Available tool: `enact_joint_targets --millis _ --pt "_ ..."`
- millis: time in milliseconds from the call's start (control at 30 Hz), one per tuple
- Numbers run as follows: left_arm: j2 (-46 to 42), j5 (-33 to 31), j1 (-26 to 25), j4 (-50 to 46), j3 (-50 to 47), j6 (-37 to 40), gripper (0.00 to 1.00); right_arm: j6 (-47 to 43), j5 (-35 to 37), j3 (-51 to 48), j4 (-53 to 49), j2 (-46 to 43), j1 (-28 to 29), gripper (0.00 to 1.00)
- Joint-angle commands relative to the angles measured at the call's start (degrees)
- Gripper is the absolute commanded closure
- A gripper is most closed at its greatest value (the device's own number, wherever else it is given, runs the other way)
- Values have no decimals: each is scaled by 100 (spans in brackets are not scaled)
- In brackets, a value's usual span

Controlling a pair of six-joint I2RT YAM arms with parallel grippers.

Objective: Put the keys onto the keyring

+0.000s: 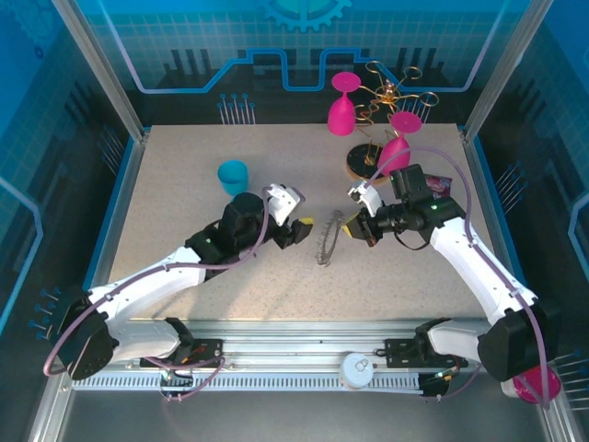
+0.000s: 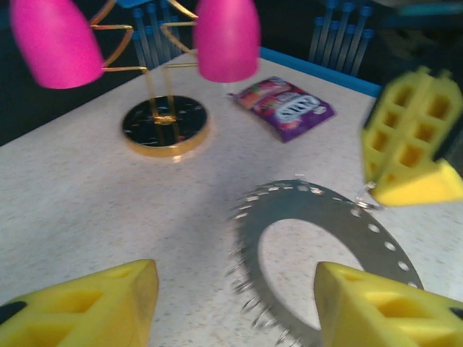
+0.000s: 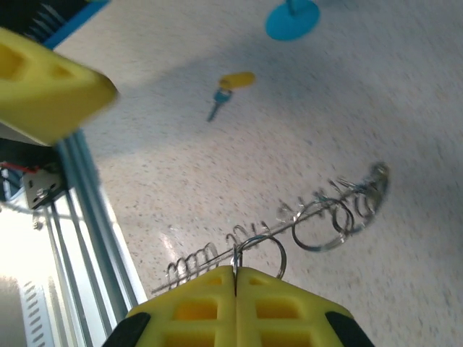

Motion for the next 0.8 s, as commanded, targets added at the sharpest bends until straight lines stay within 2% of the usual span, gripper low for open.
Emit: enact_joint_targets --millis 0,167,300,500,767 --pt "-73 1115 9 230 -177 845 48 -842 -735 329 -14 -99 170 100" --pt "145 1574 14 449 -175 976 52 -1102 -581 513 -149 160 416 100" --pt "305 1629 63 684 -302 1046 55 -1046 -316 531 -82 417 596 100" --pt "396 1766 560 1983 -918 328 56 -1103 81 397 21 747 832 100" --pt "949 3194 1092 1602 -809 867 64 -1424 39 -149 852 781 1036 100"
